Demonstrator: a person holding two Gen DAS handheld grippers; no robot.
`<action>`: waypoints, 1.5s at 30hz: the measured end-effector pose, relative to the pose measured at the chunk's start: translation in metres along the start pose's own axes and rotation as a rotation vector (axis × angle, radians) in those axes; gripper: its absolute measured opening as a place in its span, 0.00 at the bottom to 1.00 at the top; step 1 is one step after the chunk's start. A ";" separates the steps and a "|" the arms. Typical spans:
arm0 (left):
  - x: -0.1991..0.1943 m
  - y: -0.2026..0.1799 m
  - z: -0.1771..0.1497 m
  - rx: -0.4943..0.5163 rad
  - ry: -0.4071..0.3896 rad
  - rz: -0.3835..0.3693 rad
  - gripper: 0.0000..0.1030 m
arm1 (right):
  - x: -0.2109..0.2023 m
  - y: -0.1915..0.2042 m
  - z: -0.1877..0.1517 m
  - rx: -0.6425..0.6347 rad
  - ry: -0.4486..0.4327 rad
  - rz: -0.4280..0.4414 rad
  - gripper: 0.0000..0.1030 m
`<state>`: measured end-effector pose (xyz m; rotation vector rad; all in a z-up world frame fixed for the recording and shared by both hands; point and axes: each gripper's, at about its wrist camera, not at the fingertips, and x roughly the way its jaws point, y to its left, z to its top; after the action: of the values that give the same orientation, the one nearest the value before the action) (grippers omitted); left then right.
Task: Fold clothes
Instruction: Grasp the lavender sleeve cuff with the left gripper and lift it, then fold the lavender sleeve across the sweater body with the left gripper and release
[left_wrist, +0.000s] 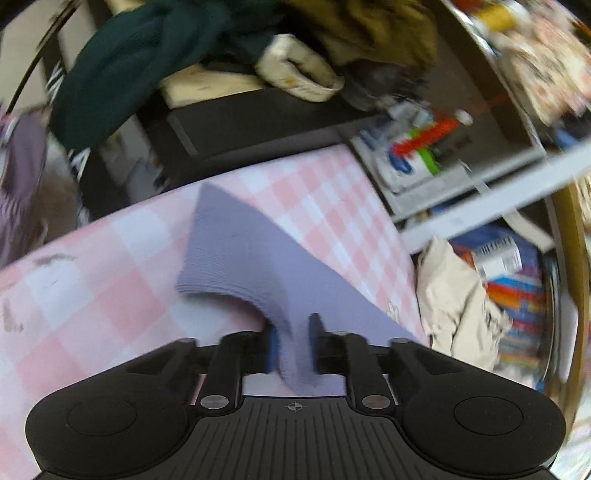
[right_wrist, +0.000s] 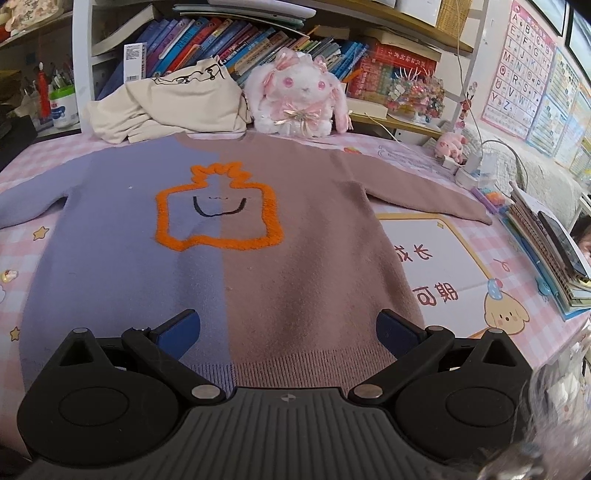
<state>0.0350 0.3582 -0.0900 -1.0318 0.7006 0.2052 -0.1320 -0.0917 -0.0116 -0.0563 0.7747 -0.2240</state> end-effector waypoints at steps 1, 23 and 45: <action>0.001 0.002 0.002 -0.013 0.008 0.006 0.04 | -0.001 0.000 -0.001 0.001 -0.003 0.001 1.00; 0.001 -0.133 -0.019 0.313 0.001 -0.201 0.03 | -0.023 -0.009 -0.009 0.032 -0.062 0.019 1.00; 0.030 -0.234 -0.115 0.505 0.170 -0.328 0.03 | -0.010 -0.071 -0.007 0.225 -0.037 0.023 1.00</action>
<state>0.1183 0.1358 0.0225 -0.6660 0.6790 -0.3354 -0.1565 -0.1580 -0.0003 0.1607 0.7092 -0.2859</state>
